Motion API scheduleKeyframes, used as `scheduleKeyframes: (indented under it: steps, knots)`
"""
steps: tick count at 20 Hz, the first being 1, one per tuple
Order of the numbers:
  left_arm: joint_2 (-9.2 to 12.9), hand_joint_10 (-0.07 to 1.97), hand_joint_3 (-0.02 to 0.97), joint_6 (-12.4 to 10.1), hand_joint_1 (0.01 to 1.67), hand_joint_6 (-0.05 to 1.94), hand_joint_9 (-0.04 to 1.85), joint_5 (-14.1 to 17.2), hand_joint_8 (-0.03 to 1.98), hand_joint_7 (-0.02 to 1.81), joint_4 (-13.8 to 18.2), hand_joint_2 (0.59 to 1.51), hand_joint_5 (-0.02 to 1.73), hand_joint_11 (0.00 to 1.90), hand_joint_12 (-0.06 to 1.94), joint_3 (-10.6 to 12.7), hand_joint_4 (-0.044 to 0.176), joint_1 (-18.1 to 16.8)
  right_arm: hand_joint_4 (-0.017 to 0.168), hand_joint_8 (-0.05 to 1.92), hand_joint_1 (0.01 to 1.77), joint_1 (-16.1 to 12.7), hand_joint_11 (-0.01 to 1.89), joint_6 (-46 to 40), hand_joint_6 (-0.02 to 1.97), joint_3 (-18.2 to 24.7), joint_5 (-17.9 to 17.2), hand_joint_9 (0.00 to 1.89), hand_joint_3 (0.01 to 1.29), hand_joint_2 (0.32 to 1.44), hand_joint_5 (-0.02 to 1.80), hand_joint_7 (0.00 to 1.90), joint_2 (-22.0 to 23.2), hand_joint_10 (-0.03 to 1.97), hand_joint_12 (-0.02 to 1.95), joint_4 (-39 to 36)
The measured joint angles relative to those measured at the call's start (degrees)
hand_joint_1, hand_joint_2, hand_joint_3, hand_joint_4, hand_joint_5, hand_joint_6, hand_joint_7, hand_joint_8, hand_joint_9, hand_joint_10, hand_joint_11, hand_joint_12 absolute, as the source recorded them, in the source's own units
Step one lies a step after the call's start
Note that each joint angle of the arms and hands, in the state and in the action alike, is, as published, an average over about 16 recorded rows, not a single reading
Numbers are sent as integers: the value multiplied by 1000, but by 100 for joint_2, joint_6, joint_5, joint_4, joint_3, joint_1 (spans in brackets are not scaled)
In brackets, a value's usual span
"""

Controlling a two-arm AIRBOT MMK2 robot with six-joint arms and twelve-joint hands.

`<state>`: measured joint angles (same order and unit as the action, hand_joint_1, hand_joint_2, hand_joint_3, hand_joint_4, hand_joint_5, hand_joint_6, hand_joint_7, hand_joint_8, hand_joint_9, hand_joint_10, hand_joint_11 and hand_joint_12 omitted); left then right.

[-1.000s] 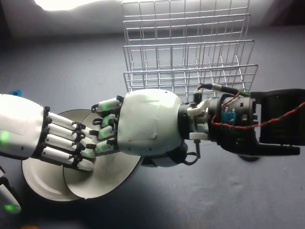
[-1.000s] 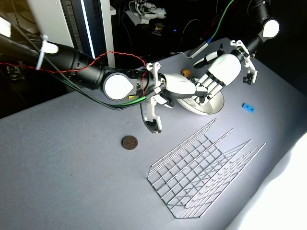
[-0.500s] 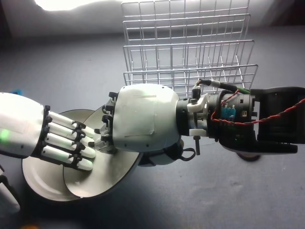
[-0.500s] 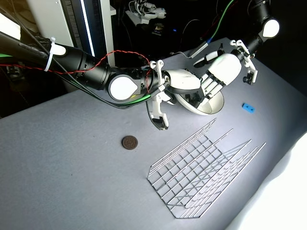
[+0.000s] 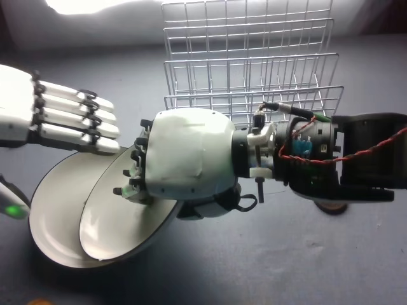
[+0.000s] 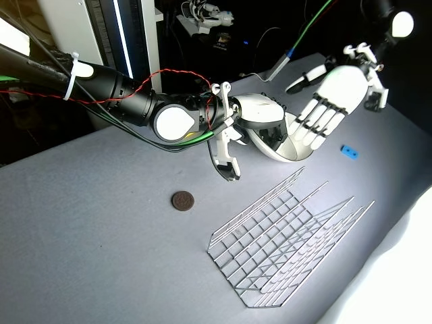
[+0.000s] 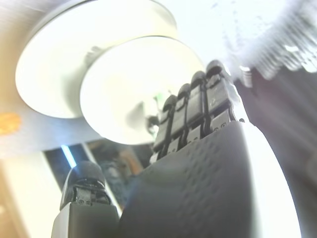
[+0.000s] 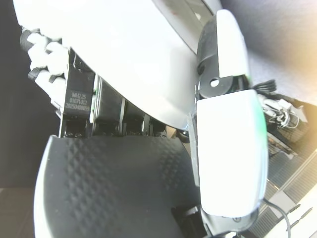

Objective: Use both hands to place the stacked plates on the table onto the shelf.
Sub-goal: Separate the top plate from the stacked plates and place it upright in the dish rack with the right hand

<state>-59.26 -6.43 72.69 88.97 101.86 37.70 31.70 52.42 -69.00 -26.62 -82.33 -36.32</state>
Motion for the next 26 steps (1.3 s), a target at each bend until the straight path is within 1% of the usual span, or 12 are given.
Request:
scheduleKeyframes:
  steps: [3, 6, 8, 12, 15, 17, 20, 24, 26]
  knots:
    - [187, 9, 12, -188, 17, 4, 16, 16, -9, 17, 95, 1120, 15, 13, -7, 81, 4, -287, 10, 703, 1117, -111, 931, -60, 857, 149, 48, 1223, 13, 1009, 837, 989, 124, 166, 1052, 19]
    - [382, 9, 12, -369, 17, 4, 18, 30, -9, 17, 276, 1125, 16, 13, -8, 131, 5, -525, 14, 731, 1130, -246, 948, -124, 890, 349, 111, 1254, 13, 1009, 871, 1011, 296, 55, 1026, 66]
    - [507, 9, 12, -488, 16, 4, 19, 39, -9, 17, 404, 1125, 16, 13, -9, 158, 6, -665, 14, 754, 1140, -356, 952, -163, 914, 513, 164, 1256, 13, 1009, 892, 1022, 442, 44, 1017, 122]
    - [745, 9, 12, -692, 16, 4, 20, 48, -10, 17, 634, 1126, 18, 13, -10, 209, 7, -967, 13, 815, 1170, -614, 942, -234, 979, 911, 259, 1198, 13, 1010, 925, 1023, 801, 213, 1009, 246]
    - [897, 9, 12, -798, 16, 4, 21, 46, -10, 17, 747, 1126, 19, 13, -9, 227, 7, -1151, 11, 865, 1192, -820, 940, -355, 1034, 1205, 313, 1164, 13, 1010, 937, 1018, 1086, 225, 985, 325]
    - [972, 9, 12, -864, 16, 4, 21, 43, -10, 18, 811, 1126, 20, 13, -9, 233, 7, -1231, 9, 881, 1204, -966, 939, -508, 1064, 1369, 339, 1137, 13, 1010, 939, 1013, 1282, 277, 974, 369]
    - [1047, 9, 13, -964, 16, 4, 21, 36, -10, 19, 858, 1125, 21, 13, -9, 239, 7, -1314, 5, 877, 1217, -1214, 938, -910, 1072, 1559, 366, 1112, 13, 1009, 940, 1010, 1579, 329, 964, 358]
    - [1108, 9, 13, -1051, 15, 4, 21, 21, -10, 20, 881, 1125, 22, 13, -9, 247, 6, -1416, 5, 887, 1233, -1577, 946, -1815, 1078, 1722, 354, 1119, 13, 1009, 935, 1008, 1948, 340, 975, 114]
    - [1123, 9, 13, -1089, 15, 4, 21, 18, -10, 19, 893, 1125, 22, 13, -9, 249, 6, -1444, 6, 891, 1235, -1761, 958, -2367, 1077, 1757, 364, 1144, 13, 1009, 935, 1011, 2101, 264, 981, -35]
